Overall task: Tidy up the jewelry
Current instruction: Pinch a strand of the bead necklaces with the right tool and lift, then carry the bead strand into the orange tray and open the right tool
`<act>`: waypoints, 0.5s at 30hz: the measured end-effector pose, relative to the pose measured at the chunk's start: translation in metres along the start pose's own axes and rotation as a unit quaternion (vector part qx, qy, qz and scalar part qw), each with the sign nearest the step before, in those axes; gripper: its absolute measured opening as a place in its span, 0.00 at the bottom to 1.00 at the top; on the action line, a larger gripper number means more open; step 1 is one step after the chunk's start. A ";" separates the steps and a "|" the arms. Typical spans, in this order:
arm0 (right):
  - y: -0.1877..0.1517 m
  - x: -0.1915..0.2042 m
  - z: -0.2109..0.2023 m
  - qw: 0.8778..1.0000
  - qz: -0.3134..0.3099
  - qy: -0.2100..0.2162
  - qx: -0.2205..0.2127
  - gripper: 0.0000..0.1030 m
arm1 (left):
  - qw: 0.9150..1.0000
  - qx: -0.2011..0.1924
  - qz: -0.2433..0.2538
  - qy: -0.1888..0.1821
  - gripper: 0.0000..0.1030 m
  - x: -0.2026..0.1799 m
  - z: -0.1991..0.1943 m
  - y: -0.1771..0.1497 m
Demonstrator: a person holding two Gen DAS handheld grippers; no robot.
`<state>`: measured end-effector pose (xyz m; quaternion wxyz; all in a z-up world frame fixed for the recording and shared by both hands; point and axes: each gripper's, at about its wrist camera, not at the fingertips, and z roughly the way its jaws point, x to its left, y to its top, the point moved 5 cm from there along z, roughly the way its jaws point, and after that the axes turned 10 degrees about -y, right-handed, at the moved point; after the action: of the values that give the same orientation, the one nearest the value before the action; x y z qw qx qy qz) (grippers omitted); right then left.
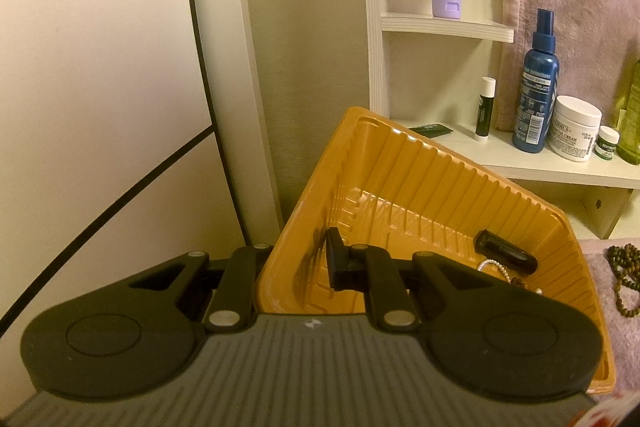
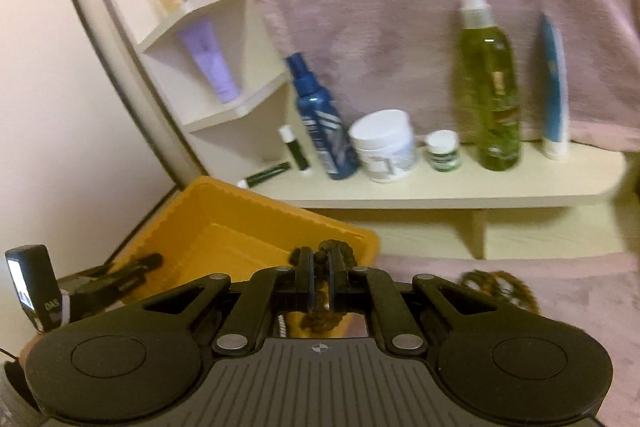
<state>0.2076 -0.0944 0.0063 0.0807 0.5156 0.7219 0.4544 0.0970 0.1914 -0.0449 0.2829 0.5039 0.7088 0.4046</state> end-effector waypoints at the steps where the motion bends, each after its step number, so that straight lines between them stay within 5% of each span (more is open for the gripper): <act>1: 0.000 0.004 0.004 1.000 -0.002 0.006 0.002 0.06 | 1.000 0.000 0.000 0.000 0.13 0.000 0.000 0.000; 15: 0.002 0.065 0.070 0.998 -0.027 0.058 0.024 0.06 | 1.000 0.001 -0.002 -0.001 0.13 0.000 0.000 0.000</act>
<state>0.2200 -0.0012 -0.0092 0.0390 0.4703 0.7497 0.4638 0.0968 0.1914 -0.0445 0.2844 0.5028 0.7098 0.4031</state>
